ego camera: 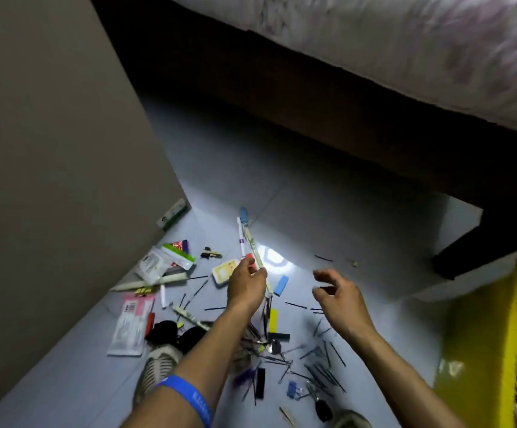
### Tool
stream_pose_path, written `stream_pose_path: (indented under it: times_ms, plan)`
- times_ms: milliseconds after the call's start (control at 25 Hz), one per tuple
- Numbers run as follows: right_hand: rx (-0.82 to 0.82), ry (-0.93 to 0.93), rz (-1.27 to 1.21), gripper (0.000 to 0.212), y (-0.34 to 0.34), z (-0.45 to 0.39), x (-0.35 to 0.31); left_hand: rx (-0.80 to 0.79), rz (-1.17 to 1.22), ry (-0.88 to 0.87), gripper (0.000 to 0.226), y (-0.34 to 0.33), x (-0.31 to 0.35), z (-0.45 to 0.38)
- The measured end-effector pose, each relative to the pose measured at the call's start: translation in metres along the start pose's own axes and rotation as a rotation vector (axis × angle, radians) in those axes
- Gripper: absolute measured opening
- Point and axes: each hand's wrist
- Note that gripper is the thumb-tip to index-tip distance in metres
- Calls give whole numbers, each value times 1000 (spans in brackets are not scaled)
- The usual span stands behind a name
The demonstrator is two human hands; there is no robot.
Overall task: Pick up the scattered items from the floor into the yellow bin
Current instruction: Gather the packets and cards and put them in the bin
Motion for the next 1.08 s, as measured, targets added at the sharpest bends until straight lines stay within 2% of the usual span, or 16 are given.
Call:
stream_pose_path:
  times_ms: [160,320,440,560,640,760,880,960,1000,1080]
  plan:
    - [-115,-18,72,28,-47,-70,12,124,-189,48,31,37,-34,-59]
    - [-60,-94,406,26,-77,-110,20,151,-393,32,36,45,-32,-120]
    - [-98,-19,669,26,-86,-125,32,202,-554,-15,39,33,-27,-158]
    - [-89,77,806,31,-89,-141,32,234,-528,-48,28,27,-27,-178]
    - [-89,67,840,29,-95,-152,26,221,-493,-18,25,28,-28,-182]
    - [-89,-11,755,15,-107,-153,15,175,-423,26,21,34,-23,-176]
    - [-44,-128,494,16,-100,-150,12,216,-117,-53,3,41,-12,-160]
    - [31,-141,221,15,-89,-141,11,260,27,-76,7,47,-7,-141]
    - [64,-122,77,13,-84,-133,9,233,77,-57,10,49,-7,-129]
    - [58,-28,-80,10,-80,-108,0,75,175,0,21,46,-11,-96]
Point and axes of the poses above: each hand's wrist, its own z-axis away from the middle knuckle, its own y-axis out of the back of the hand, x = y × z, and after that the axes turned 13 degrees about -x, right-handed
